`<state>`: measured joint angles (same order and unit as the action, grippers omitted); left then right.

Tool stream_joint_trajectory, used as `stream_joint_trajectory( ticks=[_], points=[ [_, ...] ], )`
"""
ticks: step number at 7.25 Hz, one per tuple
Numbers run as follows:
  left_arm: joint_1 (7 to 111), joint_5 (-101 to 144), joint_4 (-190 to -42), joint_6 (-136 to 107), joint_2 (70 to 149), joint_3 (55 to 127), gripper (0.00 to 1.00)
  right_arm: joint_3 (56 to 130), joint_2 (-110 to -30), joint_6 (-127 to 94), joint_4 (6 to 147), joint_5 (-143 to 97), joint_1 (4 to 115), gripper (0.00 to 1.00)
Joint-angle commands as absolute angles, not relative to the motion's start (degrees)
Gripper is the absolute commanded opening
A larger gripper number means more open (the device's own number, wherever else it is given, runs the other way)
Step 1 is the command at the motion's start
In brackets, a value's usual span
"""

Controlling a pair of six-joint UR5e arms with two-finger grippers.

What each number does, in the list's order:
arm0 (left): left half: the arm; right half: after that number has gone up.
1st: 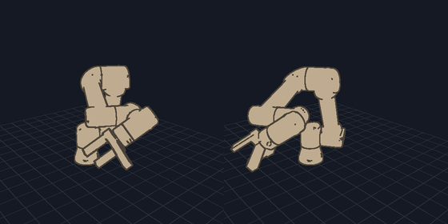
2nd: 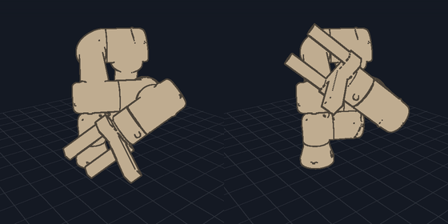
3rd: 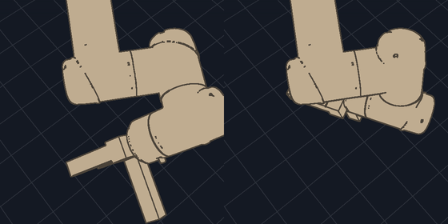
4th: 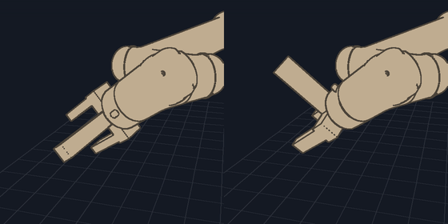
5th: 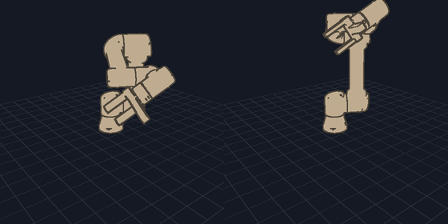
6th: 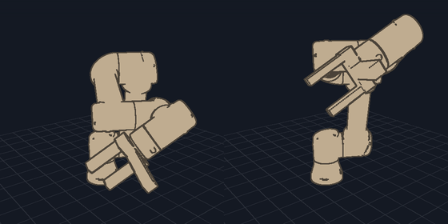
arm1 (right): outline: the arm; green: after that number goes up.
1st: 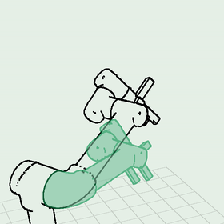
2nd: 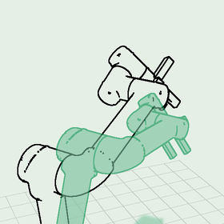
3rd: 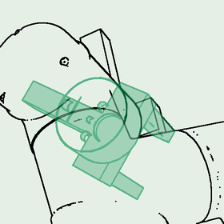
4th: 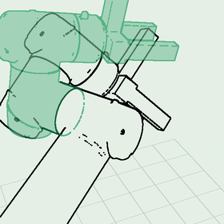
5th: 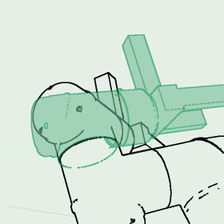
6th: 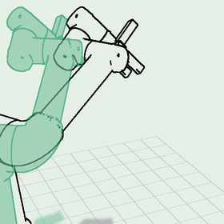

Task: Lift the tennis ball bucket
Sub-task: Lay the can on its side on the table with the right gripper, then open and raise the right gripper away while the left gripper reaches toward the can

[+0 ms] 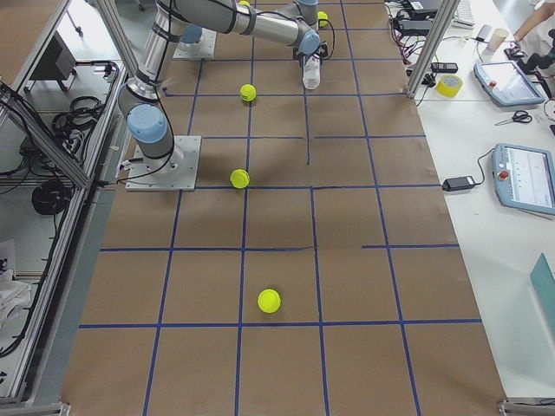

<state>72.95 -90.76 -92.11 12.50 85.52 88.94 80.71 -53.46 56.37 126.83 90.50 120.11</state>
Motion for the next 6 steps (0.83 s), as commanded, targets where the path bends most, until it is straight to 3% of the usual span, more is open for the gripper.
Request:
stream_joint_trajectory(
  ticks=[1,6],
  points=[
    [72.86,-90.79,-93.68,12.48,85.78,88.34,1.0,81.03,-60.87,55.73,119.3,90.26,118.14,1.0],
    [72.69,-80.47,-91.25,14.15,88.41,90.69,1.0,81.12,-77.4,49.6,98.75,85.35,100.07,1.0]
  ],
)
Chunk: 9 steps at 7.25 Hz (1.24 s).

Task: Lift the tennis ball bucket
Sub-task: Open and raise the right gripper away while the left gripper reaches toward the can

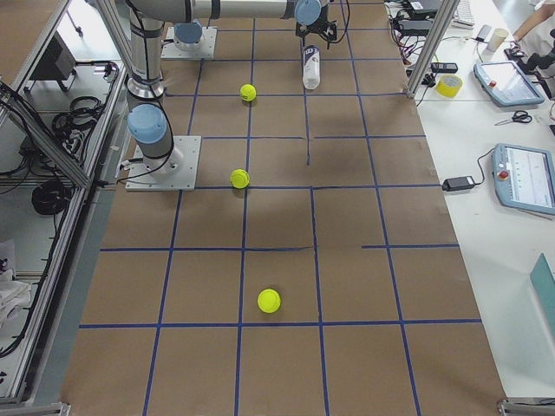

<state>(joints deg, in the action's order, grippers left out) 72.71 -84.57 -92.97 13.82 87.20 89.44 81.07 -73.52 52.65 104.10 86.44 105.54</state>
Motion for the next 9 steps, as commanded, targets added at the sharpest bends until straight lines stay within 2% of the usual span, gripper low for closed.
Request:
stream_joint_trajectory(
  ticks=[1,3,5,7,9],
  points=[
    [72.69,-77.11,-85.92,15.02,89.81,93.66,1.0,81.04,-80.3,47.74,94.0,86.04,96.71,1.0],
    [72.69,-72.02,-80.87,14.86,92.1,98.51,1.0,81.12,-84.1,39.34,90.1,86.4,93.27,1.0],
    [72.69,-64.56,-77.63,14.68,96.39,99.49,1.0,81.12,-85.6,31.95,89.3,89.71,89.4,1.0],
    [72.69,-60.04,-75.86,19.83,101.23,100.28,1.0,81.21,-86.83,14.6,89.48,95.06,88.94,1.0],
    [72.69,-58.55,-69.46,26.16,105.27,104.22,1.0,84.61,-89.02,6.97,88.86,95.01,88.95,1.0]
  ],
)
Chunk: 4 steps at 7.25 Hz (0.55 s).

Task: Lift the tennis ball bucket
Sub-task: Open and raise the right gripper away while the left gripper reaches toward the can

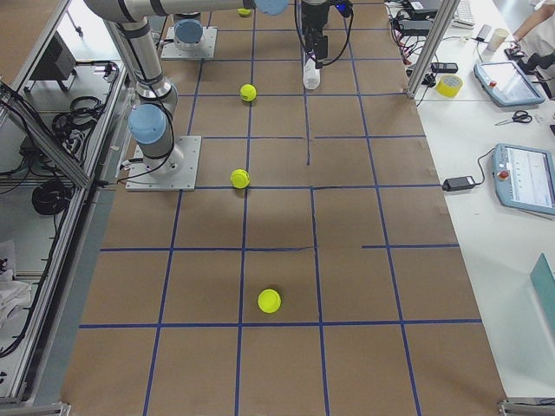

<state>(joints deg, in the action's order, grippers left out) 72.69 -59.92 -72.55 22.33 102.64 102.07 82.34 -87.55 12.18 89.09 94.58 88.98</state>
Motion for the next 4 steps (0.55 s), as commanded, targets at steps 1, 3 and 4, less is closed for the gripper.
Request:
stream_joint_trajectory(
  ticks=[1,3,4],
  points=[
    [72.69,-54.45,-69.17,26.97,107.12,104.41,1.0,87.51,-91.3,-0.19,89.38,95.18,88.95,1.0],
    [72.77,-53.0,-69.08,28.56,109.94,104.41,1.0,88.77,-91.67,-5.09,89.73,94.22,88.95,1.0],
    [72.77,-53.09,-68.91,28.56,111.08,104.41,1.0,88.77,-91.67,-4.92,90.0,94.22,88.95,1.0]
  ],
)
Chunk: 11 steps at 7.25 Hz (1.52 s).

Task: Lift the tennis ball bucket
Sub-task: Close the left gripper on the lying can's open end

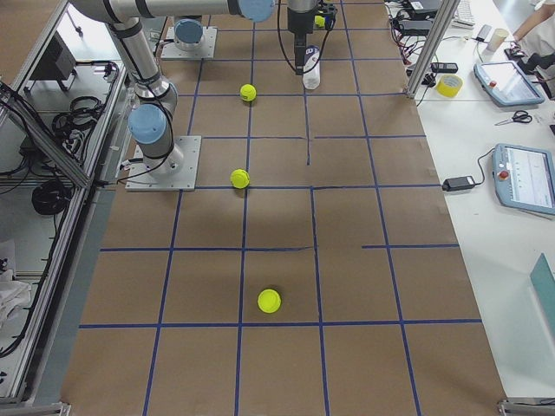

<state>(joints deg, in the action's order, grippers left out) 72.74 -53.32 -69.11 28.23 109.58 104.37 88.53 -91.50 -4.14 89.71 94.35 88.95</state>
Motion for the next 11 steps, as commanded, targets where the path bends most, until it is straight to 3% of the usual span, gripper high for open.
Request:
stream_joint_trajectory(
  ticks=[1,8,10,11],
  points=[
    [73.03,-53.0,-67.69,28.56,111.88,104.5,1.0,88.77,-91.67,-4.92,90.0,94.13,88.95,1.0],
    [76.63,-50.98,-64.34,26.56,115.92,104.68,0.99,88.77,-91.76,-6.77,91.23,90.35,88.95,1.0],
    [76.73,-50.89,-64.34,25.14,116.1,104.59,0.85,88.77,-91.76,-6.33,91.14,90.35,88.95,1.0],
    [76.73,-50.98,-64.34,24.96,116.28,104.59,0.65,88.86,-91.67,-6.24,91.14,90.26,88.95,1.0]
  ],
)
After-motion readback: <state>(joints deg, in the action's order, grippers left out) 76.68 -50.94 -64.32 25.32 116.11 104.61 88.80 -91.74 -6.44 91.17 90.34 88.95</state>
